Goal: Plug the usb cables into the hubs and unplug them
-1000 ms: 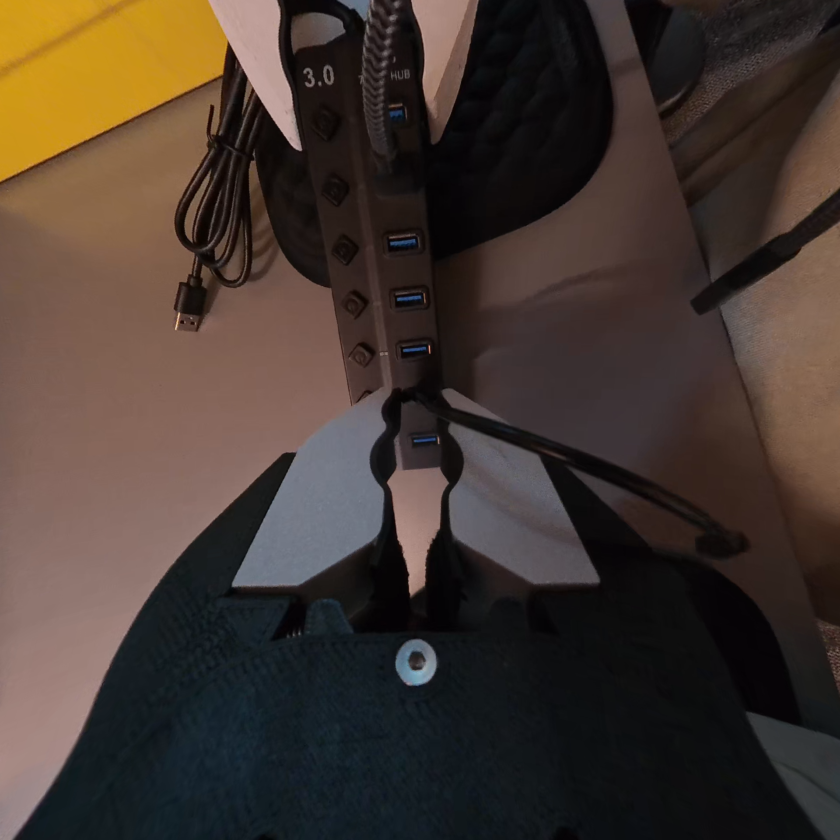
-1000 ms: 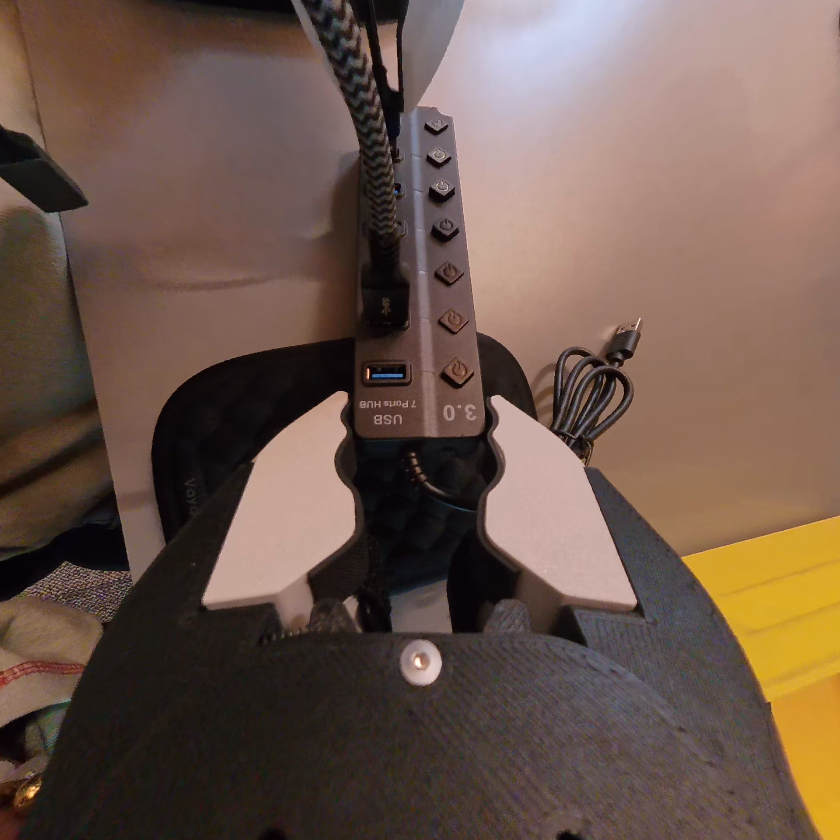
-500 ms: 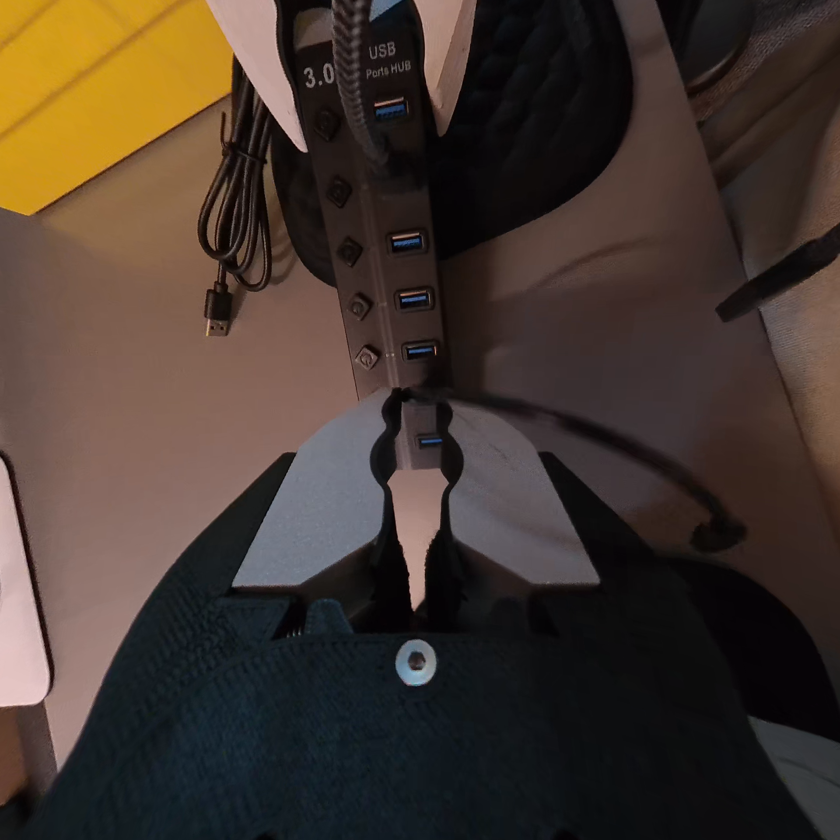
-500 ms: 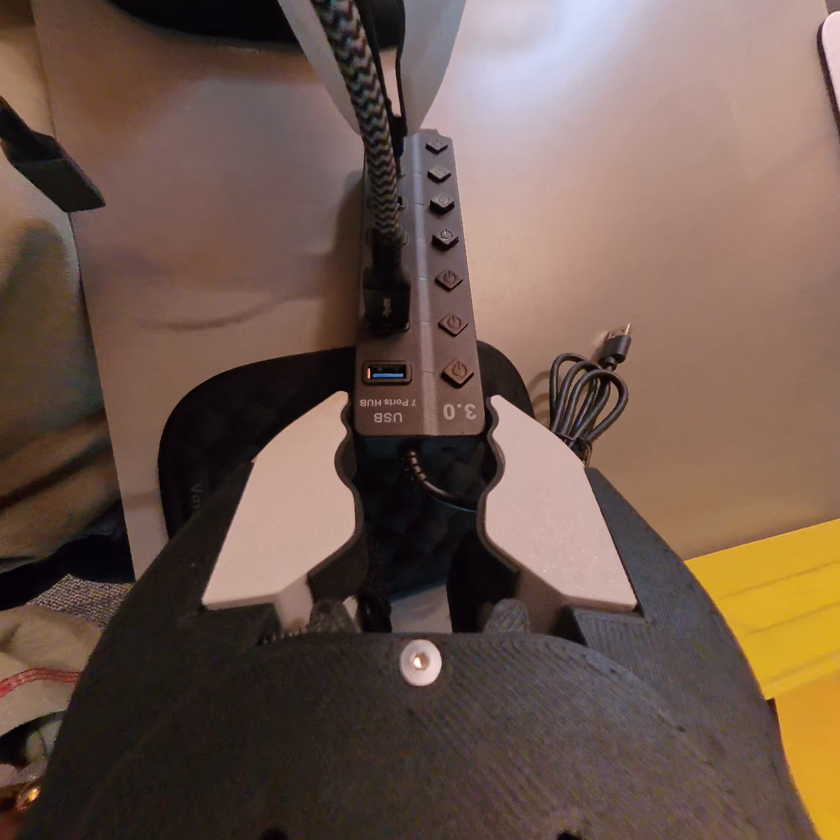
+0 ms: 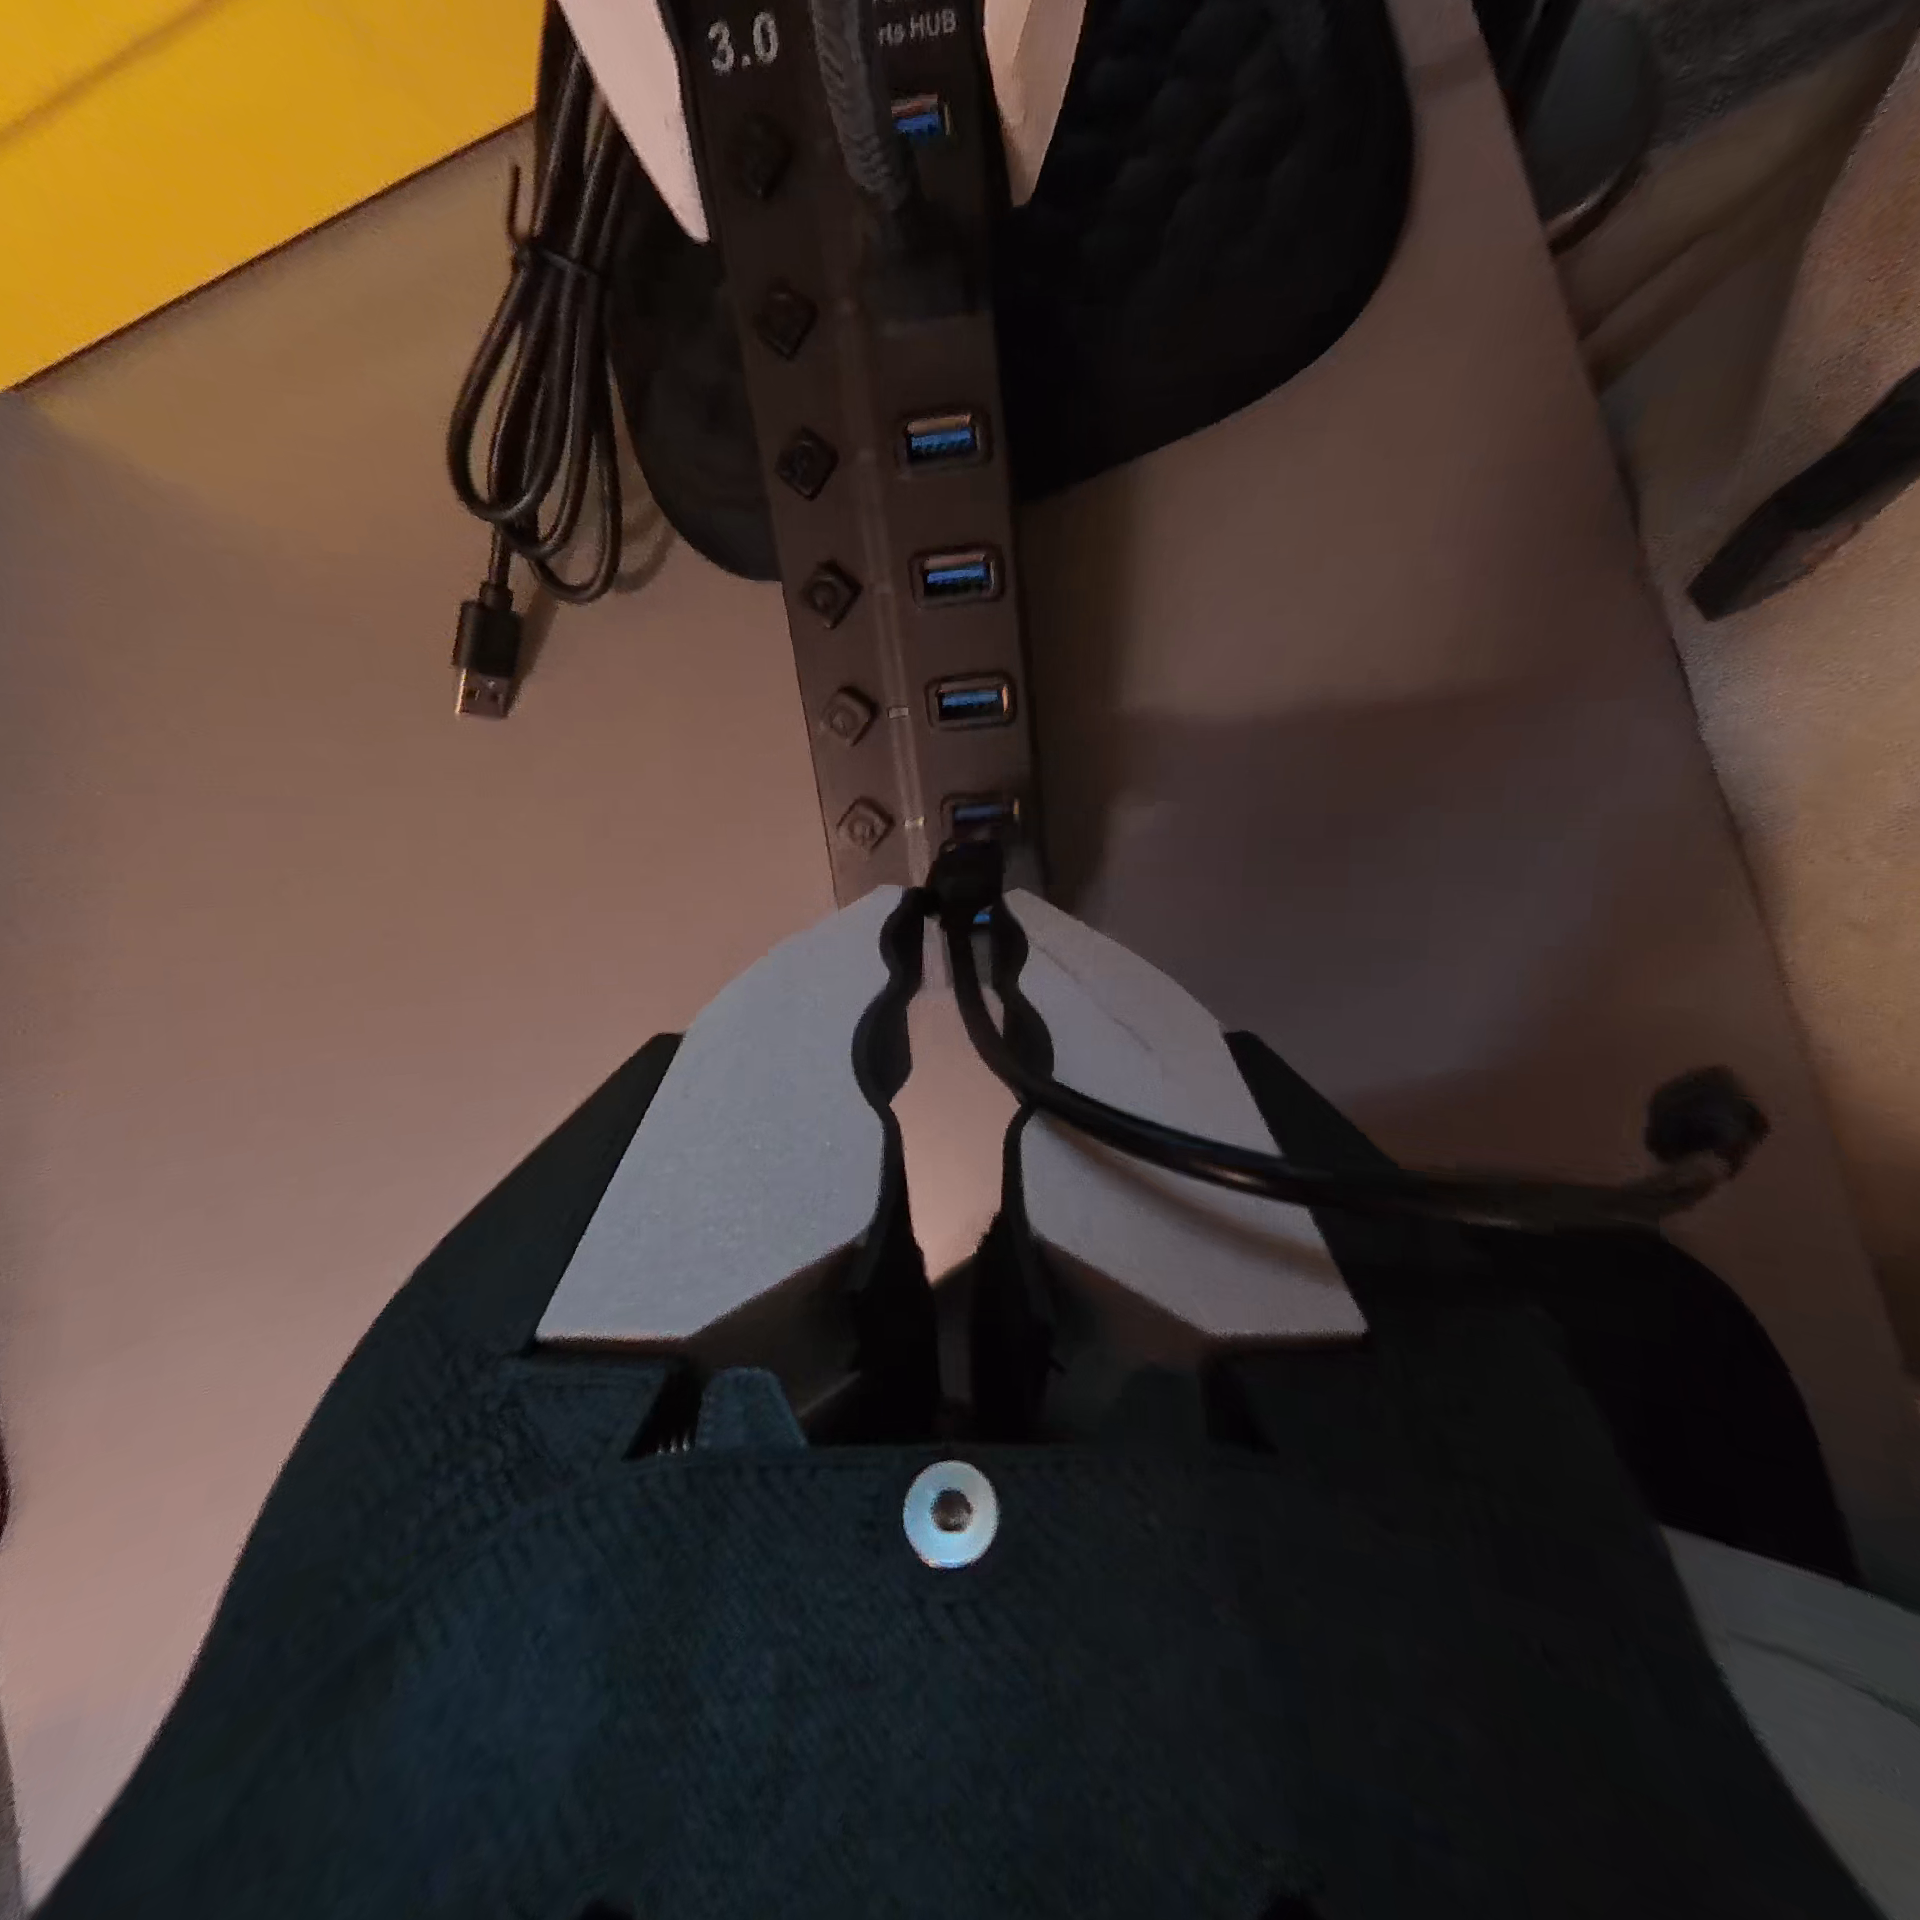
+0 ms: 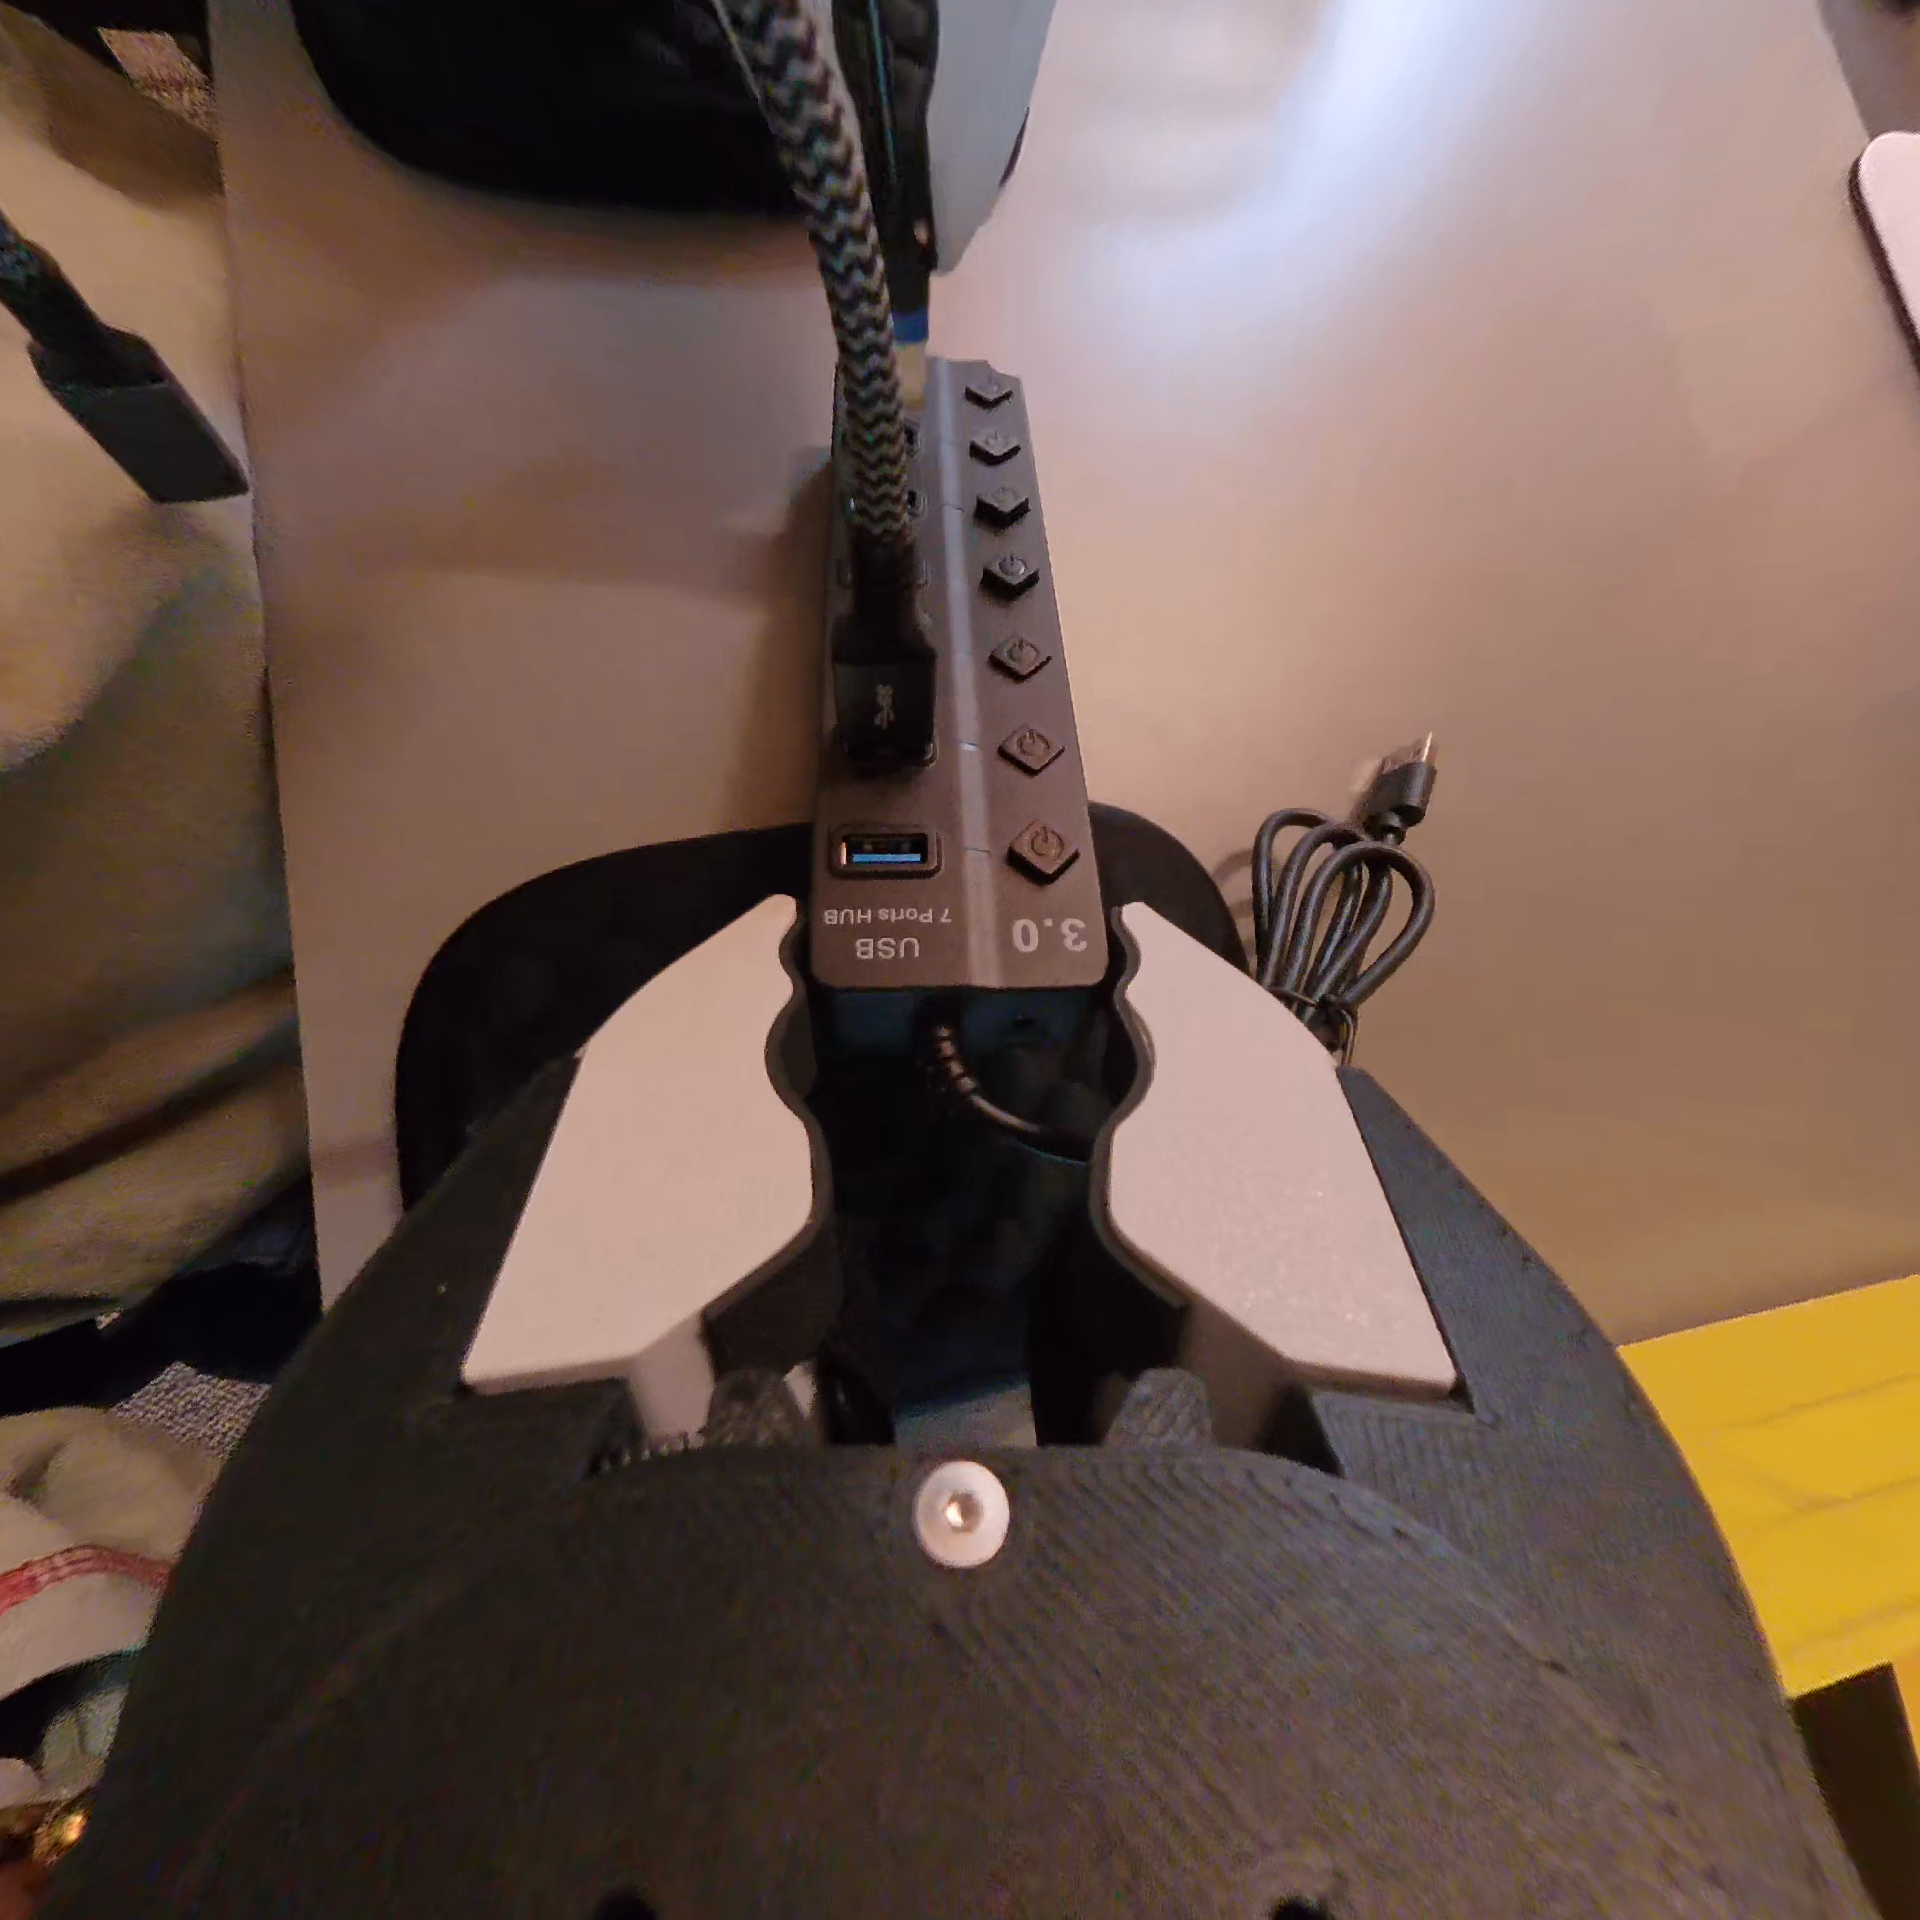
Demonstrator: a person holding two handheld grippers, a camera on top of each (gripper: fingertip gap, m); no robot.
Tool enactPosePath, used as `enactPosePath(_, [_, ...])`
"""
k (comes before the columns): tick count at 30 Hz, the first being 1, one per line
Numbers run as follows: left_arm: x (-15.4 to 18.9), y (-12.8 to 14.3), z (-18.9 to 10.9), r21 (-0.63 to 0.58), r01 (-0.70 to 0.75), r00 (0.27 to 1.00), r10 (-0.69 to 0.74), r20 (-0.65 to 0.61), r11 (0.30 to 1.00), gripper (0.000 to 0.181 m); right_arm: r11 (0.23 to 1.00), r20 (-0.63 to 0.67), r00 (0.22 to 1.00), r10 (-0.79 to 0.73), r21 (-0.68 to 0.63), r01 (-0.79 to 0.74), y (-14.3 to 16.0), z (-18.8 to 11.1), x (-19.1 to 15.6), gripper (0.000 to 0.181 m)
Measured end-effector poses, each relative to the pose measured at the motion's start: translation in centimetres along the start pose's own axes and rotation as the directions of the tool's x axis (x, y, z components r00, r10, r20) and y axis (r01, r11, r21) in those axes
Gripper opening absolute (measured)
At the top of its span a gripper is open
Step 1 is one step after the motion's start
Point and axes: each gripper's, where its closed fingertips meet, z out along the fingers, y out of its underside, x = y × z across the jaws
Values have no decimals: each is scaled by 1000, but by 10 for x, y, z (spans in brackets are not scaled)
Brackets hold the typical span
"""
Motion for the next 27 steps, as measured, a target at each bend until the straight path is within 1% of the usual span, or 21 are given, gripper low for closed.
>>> enactPosePath(2, [-3, 4, -3, -21, -6, 1000, 6, 23, 1000, 9, 1000, -2, 1000, 5, -11, -5, 4, 0, 1, 53])
enactPosePath(6, [0, -1, -2, 28, -6, 1000, 6, 4, 1000, 9, 1000, -4, 1000, 14, -6, -14, 6, 0, 1, 53])
enactPosePath(13, [-2, -1, 3, 19, -31, 999, 31, 24, 999, 9, 1000, -5, 1000, 16, -22, -16, 9, 1, 1, 54])
enactPosePath(15, [-5, -5, 0, 50, 13, 999, -15, 42, 999, 8, 999, 0, 1000, 24, -23, -24, 11, 2, 1, 53])
enactPosePath(16, [-9, -9, -2, 86, 67, 996, -72, 52, 994, 8, 999, 4, 1000, 31, -31, -31, 13, 2, 0, 53])
enactPosePath(18, [-15, -22, -8, 222, 204, 976, -216, 31, 954, 8, 998, 2, 999, 35, -60, -35, 21, 4, 0, 53])
enactPosePath(20, [-22, -33, -17, 365, 316, 939, -344, 11, 875, 8, 996, -13, 999, 38, -83, -39, 29, 2, 0, 54])
enactPosePath(22, [-26, -42, -28, 505, 397, 895, -445, -27, 767, 8, 997, -33, 998, 49, -54, -51, 29, -9, -1, 55])
enactPosePath(23, [-26, -48, -34, 573, 443, 867, -492, -78, 690, 8, 998, -55, 997, 51, -25, -52, 26, -18, 0, 56])
enactPosePath(24, [-26, -54, -40, 630, 495, 833, -533, -149, 598, 8, 999, -95, 995, 44, 8, -44, 23, -28, 4, 54])
enactPosePath(25, [-26, -60, -48, 680, 542, 795, -563, -226, 493, 8, 999, -159, 987, 27, 45, -20, 17, -40, 10, 50])
enactPosePath(26, [-27, -65, -57, 718, 584, 756, -575, -312, 378, 8, 996, -261, 965, -4, 86, 27, 8, -55, 20, 44])
enactPosePath(27, [-28, -69, -65, 731, 629, 710, -578, -403, 263, 8, 985, -386, 921, -45, 134, 105, -8, -72, 31, 41])
